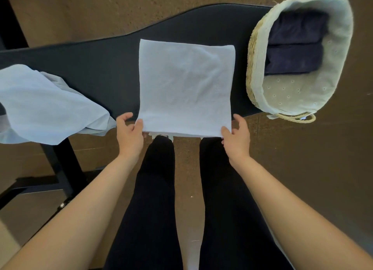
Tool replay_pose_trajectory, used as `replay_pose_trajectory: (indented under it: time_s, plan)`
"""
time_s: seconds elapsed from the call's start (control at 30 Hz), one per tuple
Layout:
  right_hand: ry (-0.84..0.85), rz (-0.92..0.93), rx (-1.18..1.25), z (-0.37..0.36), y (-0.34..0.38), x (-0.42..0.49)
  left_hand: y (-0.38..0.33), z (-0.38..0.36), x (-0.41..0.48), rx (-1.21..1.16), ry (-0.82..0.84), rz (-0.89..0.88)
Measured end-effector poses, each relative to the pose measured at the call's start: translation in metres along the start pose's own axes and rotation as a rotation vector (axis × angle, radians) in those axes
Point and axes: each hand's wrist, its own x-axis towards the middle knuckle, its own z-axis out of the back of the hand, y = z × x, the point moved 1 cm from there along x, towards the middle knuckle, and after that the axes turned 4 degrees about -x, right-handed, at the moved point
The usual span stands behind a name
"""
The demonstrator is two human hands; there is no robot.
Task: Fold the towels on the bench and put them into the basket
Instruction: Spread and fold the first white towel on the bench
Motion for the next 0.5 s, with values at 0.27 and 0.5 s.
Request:
replay_pose_trajectory:
  time_s: [0.27,0.5]
  plan:
    - [0.107,-0.113,0.499,0.012,0.073,0.013,-0.072,0.002,0.032,-0.032,0.2,-0.036]
    - [0.153,0.043,0.475,0.002,0.108,0.029,-0.086,0.004,0.037,0.011,0.201,-0.111]
